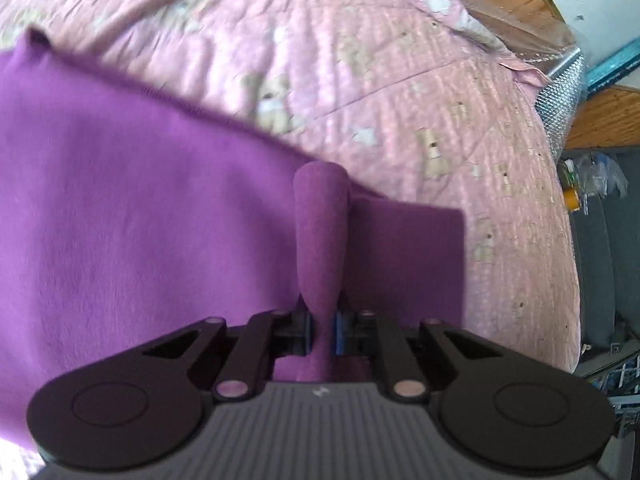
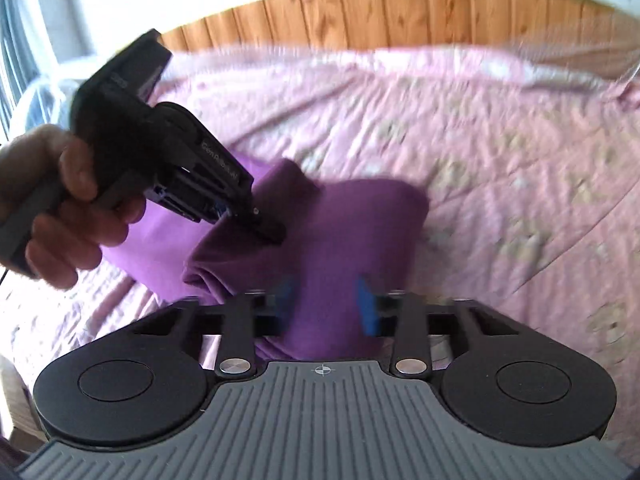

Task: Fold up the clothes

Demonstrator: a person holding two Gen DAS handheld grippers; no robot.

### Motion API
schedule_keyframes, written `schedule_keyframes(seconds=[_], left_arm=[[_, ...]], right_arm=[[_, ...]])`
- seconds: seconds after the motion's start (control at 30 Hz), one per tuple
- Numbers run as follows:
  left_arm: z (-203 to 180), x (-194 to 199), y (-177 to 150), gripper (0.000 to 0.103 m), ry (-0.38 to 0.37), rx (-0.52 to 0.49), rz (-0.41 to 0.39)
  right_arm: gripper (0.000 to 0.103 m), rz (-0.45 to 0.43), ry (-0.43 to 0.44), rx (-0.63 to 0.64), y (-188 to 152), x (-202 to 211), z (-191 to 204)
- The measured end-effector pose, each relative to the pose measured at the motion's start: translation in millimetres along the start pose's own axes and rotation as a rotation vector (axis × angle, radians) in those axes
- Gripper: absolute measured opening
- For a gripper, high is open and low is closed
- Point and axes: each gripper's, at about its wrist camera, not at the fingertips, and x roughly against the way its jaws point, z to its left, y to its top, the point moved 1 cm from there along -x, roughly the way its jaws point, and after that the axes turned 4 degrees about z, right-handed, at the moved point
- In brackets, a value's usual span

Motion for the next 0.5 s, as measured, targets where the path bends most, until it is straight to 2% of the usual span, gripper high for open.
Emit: schedule_keyframes(seconds=[0.1, 0.17, 0.27, 0.33, 0.4, 0.5], left_arm=[[12, -5, -4, 0.016, -0.034, 0.035, -0.018], [16, -11, -6, 0.015, -0.063, 0.047, -0.033], [15, -16, -4, 0.015, -0.150, 0.057, -0.065], [16, -16, -2, 0.016, -0.120, 0.042, -0.068], [21, -13, -1, 0.020, -0.081, 0.033, -0.064], [35, 13, -6, 0.035, -0.075, 0.058, -0.117]], right_arm=[[0.019, 0.093, -0.067, 0.024, -12, -24, 13], [0.016, 0.097, -0.106, 0.051, -19, -30, 15], [0.017, 0.121, -0.159, 0.022, -17, -26, 17], [0.019, 0.131, -0.158, 0.000, -11, -23, 18], [0.019, 0.085, -0.138, -0.017, 3, -14, 20], [0.020, 0.040, -0.150, 0.010, 26, -17, 24]])
